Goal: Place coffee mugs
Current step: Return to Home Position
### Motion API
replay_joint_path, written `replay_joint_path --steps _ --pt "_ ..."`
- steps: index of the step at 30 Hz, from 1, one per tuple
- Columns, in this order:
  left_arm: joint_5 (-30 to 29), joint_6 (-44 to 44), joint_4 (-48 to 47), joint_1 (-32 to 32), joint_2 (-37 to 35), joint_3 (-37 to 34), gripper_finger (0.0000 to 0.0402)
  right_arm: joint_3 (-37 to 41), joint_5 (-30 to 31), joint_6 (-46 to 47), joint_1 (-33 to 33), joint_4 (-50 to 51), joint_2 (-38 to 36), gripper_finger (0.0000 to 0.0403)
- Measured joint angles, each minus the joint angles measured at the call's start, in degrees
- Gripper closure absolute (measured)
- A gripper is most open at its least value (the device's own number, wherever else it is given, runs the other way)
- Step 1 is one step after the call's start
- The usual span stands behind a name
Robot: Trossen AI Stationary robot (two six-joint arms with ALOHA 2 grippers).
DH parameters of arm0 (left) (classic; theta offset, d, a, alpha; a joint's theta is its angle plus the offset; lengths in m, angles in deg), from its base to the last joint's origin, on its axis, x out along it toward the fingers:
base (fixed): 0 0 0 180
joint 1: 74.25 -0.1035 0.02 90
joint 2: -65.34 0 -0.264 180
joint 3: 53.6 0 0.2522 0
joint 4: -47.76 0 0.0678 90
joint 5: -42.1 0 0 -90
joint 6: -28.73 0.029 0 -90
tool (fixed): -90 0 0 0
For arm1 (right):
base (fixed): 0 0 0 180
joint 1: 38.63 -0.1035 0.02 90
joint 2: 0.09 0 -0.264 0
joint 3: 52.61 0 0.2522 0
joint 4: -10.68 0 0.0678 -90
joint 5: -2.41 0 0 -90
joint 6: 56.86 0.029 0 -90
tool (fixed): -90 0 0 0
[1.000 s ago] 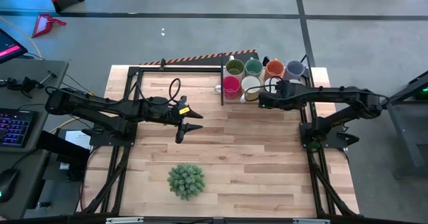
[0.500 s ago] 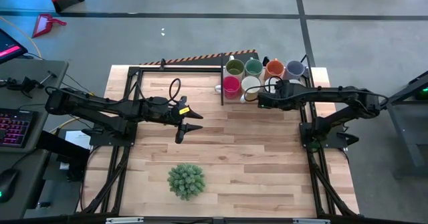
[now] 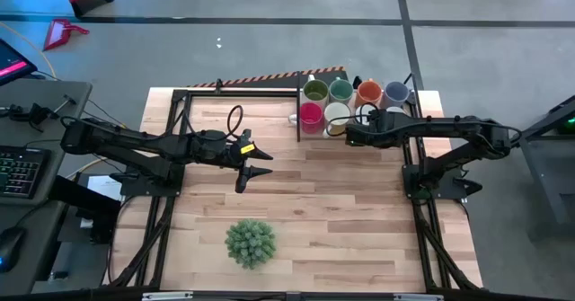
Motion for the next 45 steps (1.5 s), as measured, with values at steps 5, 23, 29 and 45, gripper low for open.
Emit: replay_joint_path --steps 5,23,29,45 --pt "0.0 0.0 0.0 0.0 0.0 0.0 0.0222 0.0 -2.8 -1.7 -0.8 0.5 0.0 0.0380" --pt "-2.2 2.0 -1.9 -0.7 -8.4 0.0 0.0222 -5.4 -3.0 -38.2 -15.6 -15.3 -16.2 0.0380" --pt "-3.5 0.1 -4.1 -1.6 -11.3 0.0 0.0222 -3.9 -6.0 -48.3 -17.6 -22.4 -26.7 0.0380" --pt "-4.2 -1.4 -3.8 -1.6 -11.8 0.0 0.0222 27.6 -26.0 -60.6 -18.6 -60.3 -50.0 0.0380"
